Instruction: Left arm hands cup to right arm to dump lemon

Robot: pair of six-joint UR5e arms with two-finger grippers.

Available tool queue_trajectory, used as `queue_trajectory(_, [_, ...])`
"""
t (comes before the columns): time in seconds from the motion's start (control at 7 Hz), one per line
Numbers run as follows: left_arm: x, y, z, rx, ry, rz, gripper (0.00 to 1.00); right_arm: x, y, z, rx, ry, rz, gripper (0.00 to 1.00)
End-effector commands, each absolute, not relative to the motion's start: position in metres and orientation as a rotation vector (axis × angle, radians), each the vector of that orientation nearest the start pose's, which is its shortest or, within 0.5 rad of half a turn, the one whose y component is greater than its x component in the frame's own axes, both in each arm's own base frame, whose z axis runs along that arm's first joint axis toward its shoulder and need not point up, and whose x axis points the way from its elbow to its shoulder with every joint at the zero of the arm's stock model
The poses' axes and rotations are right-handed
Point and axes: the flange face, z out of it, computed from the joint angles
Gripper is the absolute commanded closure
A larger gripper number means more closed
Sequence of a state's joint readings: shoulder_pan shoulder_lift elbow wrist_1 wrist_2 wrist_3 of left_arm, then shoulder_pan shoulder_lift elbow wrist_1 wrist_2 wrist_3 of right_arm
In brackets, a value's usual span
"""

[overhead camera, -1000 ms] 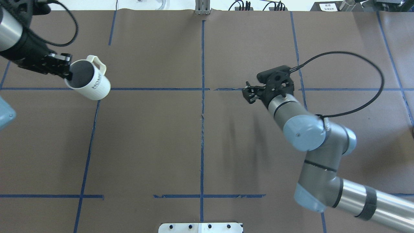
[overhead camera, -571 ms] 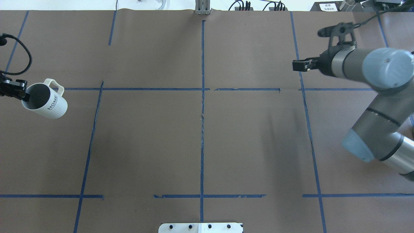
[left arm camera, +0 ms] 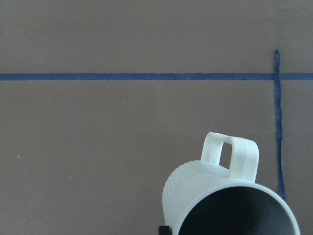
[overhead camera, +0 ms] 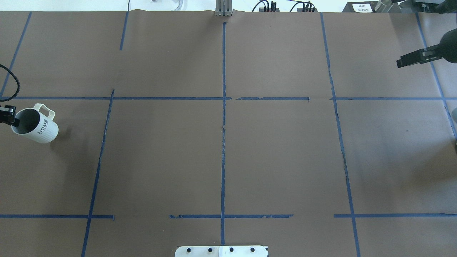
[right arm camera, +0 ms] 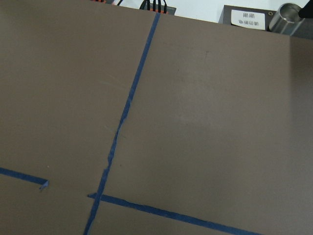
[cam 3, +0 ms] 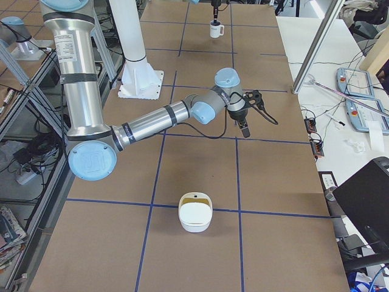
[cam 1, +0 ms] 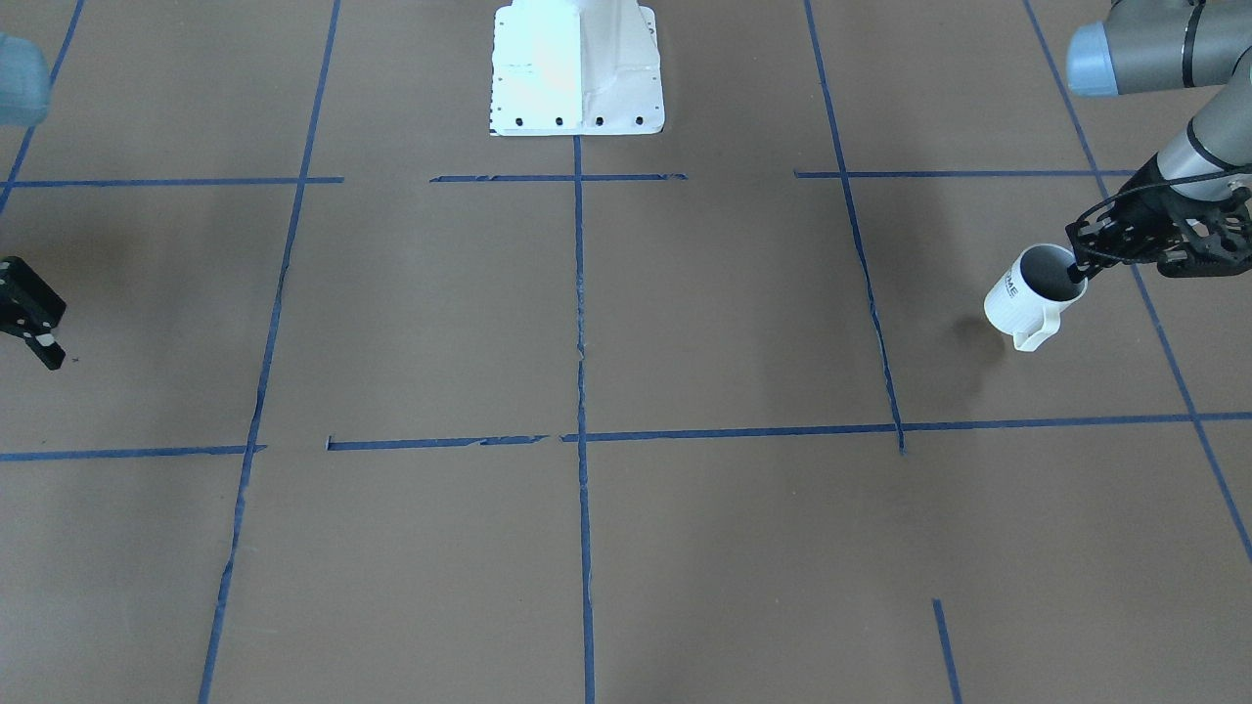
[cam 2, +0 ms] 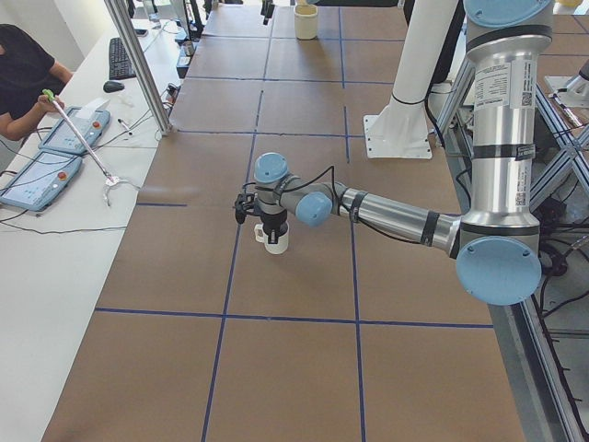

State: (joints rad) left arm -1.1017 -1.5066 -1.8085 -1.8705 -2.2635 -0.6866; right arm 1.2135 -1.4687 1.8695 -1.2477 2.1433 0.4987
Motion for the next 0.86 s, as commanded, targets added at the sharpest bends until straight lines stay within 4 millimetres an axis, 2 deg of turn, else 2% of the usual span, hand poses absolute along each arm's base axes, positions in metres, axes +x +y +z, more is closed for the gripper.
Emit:
queue_trajectory(0.0, [0.153, -0.466, 0.561, -0.055, 0.86, -0.057, 0.92, -0.085, -0.513, 0.436, 0.285, -0.801, -0.07, 0.0])
queue_trajectory(0.14, [0.153, -0.467, 0.571, -0.072, 0.851, -0.065, 0.66, -0.083, -0.505, 0.428, 0.232, -0.781, -0.057, 0.0])
queue_trajectory(0.29, [0.154, -0.468, 0.571, -0.073, 0.851, -0.066, 0.46, -0.078, -0.496, 0.42, 0.21, -0.762, -0.084, 0.0])
queue_trajectory(0.43, [0.154, -0.468, 0.571, -0.068, 0.849, -0.057, 0.13, -0.063, -0.49, 0.415, 0.202, -0.746, -0.094, 0.0])
queue_trajectory(0.57, [0.151, -0.468, 0.562, -0.051, 0.859, -0.054, 0.0, -0.051, -0.483, 0.404, 0.201, -0.739, -0.08, 0.0])
queue_trajectory(0.71, [0.122, -0.476, 0.545, -0.005, 0.88, -0.098, 0.0, -0.047, -0.468, 0.409, 0.137, -0.721, -0.068, 0.0])
